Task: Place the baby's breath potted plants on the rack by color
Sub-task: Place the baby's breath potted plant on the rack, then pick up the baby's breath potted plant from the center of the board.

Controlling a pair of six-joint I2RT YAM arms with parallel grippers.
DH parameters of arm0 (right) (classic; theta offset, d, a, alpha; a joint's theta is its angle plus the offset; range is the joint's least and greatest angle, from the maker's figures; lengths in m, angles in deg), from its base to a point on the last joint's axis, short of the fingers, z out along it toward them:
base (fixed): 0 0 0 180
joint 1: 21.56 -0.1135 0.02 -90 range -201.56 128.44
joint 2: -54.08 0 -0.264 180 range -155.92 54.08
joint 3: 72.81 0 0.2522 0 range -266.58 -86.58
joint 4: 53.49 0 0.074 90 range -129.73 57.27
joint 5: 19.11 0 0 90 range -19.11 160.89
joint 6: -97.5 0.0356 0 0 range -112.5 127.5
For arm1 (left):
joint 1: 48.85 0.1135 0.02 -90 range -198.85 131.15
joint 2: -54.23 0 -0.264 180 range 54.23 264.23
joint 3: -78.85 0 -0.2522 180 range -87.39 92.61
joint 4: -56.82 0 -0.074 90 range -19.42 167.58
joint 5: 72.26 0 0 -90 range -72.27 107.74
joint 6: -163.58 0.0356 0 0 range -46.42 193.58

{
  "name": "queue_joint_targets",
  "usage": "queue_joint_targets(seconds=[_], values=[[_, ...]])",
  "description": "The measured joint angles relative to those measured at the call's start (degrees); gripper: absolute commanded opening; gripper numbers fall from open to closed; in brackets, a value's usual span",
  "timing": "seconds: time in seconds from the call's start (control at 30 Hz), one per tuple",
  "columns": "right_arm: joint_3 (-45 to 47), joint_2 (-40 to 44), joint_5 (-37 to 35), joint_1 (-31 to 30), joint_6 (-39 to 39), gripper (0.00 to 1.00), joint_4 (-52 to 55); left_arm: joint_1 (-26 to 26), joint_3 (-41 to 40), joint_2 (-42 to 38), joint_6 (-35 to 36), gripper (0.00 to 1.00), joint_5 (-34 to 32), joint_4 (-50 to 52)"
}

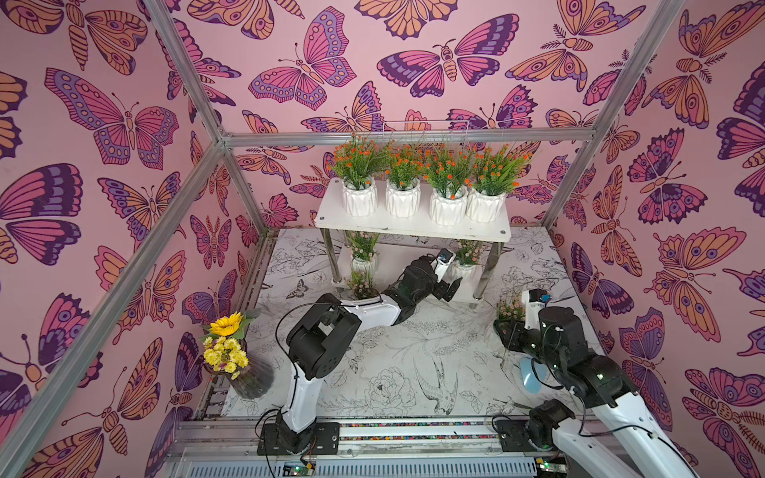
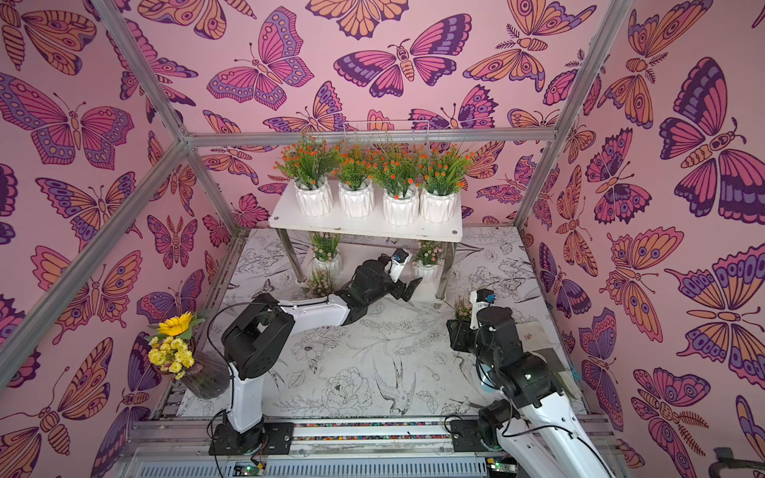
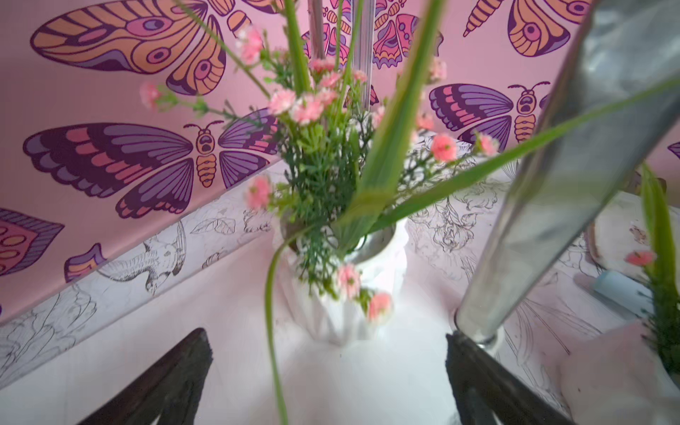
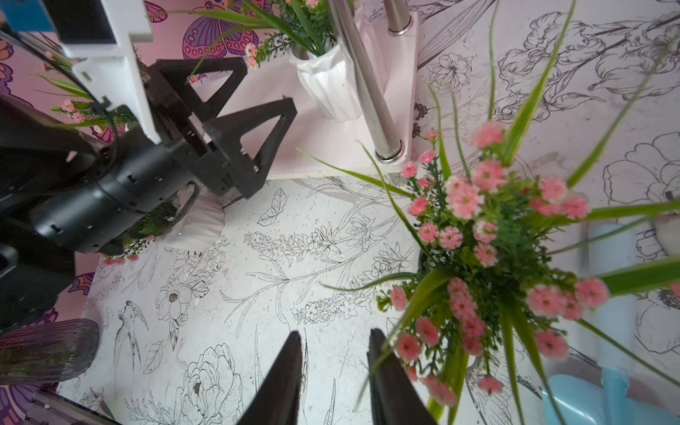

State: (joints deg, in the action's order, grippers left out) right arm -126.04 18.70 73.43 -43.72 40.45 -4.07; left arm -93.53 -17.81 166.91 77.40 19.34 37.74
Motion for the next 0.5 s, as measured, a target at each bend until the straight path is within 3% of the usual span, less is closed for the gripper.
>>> queue_joint_targets(seconds=[0.5], values=[[-0.11,-14.27,8.22,-2.16,-0.37,0.34,-13.31,-0.35,-15.89,-25.70,-6.16,0.99,-1.07,8.37]])
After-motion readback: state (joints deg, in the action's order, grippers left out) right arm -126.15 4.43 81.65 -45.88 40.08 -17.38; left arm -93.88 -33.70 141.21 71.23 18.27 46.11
